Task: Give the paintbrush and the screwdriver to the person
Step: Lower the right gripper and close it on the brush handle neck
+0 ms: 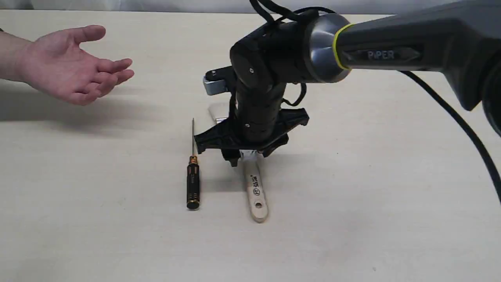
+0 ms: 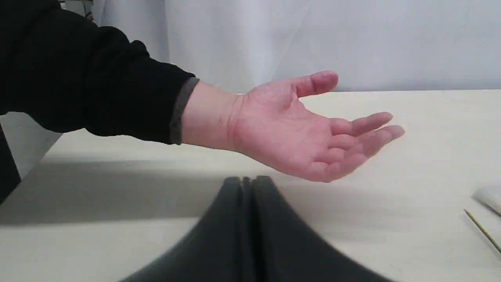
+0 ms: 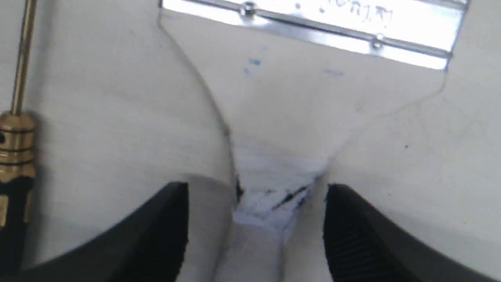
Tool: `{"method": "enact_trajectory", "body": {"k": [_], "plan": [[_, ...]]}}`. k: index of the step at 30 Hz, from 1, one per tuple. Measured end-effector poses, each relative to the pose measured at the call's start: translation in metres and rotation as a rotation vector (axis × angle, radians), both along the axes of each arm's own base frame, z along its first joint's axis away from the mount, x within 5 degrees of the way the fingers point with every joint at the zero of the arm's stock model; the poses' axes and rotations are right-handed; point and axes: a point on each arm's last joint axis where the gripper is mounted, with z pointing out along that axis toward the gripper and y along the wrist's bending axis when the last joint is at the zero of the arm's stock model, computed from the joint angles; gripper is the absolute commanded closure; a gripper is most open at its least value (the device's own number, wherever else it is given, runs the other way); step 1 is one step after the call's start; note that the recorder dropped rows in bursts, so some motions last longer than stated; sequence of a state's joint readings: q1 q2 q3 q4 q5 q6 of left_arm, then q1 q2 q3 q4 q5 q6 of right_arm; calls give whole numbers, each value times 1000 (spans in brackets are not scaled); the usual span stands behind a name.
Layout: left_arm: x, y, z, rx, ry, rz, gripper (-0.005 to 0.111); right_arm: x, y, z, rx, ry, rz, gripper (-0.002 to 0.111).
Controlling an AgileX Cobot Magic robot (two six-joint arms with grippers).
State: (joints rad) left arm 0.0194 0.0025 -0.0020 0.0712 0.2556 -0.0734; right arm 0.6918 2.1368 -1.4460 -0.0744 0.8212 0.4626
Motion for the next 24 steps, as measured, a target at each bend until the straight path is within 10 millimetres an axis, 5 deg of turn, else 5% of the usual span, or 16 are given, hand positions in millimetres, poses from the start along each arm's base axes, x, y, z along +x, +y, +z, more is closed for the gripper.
{"method": "enact_trajectory", "body": {"k": [15,24], "plan": [[0,0,0,0,0,0,107,2,2,-15,-7,19,-26,56],[0,0,0,0,0,0,107,5,1,-15,-13,-15,-5,103]]}}
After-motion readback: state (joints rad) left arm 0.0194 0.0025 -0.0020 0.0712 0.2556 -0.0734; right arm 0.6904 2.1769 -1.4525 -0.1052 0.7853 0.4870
